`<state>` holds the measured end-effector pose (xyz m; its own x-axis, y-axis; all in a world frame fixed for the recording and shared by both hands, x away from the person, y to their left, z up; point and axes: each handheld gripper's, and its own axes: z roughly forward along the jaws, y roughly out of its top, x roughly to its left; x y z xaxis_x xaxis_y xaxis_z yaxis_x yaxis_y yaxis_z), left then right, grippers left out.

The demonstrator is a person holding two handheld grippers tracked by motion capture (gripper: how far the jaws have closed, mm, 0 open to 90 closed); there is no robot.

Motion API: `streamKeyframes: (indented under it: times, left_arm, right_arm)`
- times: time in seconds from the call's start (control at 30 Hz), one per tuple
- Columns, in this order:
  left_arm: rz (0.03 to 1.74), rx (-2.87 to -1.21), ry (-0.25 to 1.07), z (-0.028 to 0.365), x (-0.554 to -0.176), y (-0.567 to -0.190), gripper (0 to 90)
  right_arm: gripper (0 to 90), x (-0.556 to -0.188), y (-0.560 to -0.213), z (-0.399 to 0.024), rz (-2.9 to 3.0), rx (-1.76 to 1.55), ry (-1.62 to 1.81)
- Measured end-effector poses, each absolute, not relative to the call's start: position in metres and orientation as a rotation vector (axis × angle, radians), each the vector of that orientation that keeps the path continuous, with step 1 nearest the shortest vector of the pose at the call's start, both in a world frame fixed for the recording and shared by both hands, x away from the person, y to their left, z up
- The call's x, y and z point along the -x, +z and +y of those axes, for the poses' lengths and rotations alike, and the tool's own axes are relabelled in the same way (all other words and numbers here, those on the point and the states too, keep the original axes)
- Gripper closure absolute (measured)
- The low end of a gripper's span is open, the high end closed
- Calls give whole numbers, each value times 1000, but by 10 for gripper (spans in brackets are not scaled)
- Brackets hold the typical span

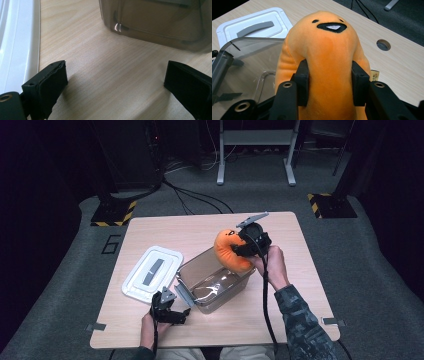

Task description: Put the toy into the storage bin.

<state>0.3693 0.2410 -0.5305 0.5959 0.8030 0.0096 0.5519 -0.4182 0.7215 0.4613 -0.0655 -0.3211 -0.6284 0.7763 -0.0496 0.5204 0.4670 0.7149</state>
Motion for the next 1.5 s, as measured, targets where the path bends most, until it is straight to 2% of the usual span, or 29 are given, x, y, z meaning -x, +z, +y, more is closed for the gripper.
streamKeyframes:
  times: [0.97,1.5]
  left_arm:
    - [1067,-2134,467,241,-369,-530,45]
    - [1069,-2130,466,241,-369,-531,45]
  right_arm:
    - [580,-464,-353,-49,2413,-1139,984]
    - [573,-466,-359,-49,2398,-1177,993]
